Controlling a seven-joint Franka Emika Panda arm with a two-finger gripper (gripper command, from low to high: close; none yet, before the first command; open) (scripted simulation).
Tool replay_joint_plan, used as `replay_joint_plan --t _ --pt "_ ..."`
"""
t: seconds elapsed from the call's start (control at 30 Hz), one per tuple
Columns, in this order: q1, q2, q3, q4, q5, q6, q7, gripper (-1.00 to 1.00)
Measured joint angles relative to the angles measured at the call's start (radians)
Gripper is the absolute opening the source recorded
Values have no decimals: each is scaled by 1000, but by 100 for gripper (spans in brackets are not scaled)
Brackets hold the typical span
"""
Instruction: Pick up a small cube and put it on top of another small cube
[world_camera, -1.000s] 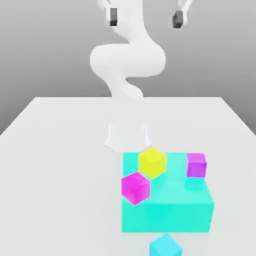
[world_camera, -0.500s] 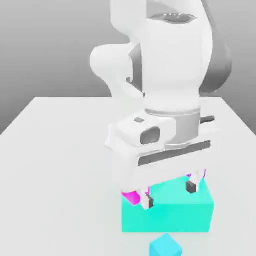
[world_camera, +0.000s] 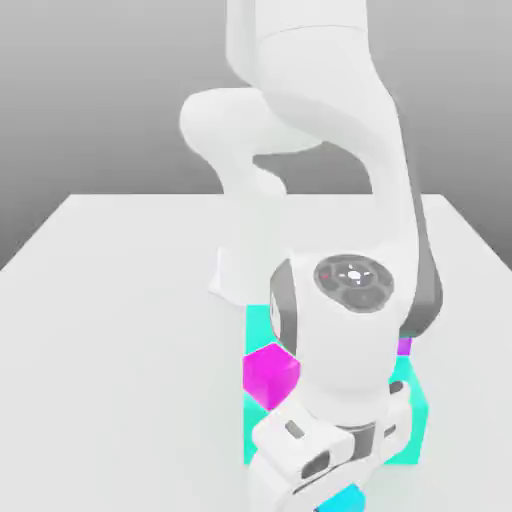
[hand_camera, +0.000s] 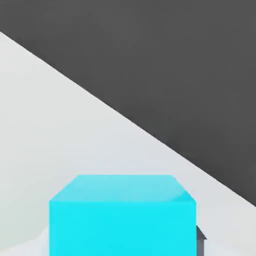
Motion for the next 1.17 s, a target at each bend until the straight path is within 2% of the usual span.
replay_joint_plan --t 0.2,0.47,0.87,0.93,1.07,1.1,1.17 --pt "1 -171 5 -39 0 -133 -5 -100" --pt "67 -460 84 -189 23 -272 -128 -100" --pt "224 -898 131 -421 84 -476 -344 -100" --pt "238 -912 138 -453 88 -458 -363 -100" --pt "236 -808 152 -502 86 -305 -364 -100" --pt "236 -789 152 -509 84 -280 -362 100" --pt "236 -789 152 -509 84 -280 -362 100"
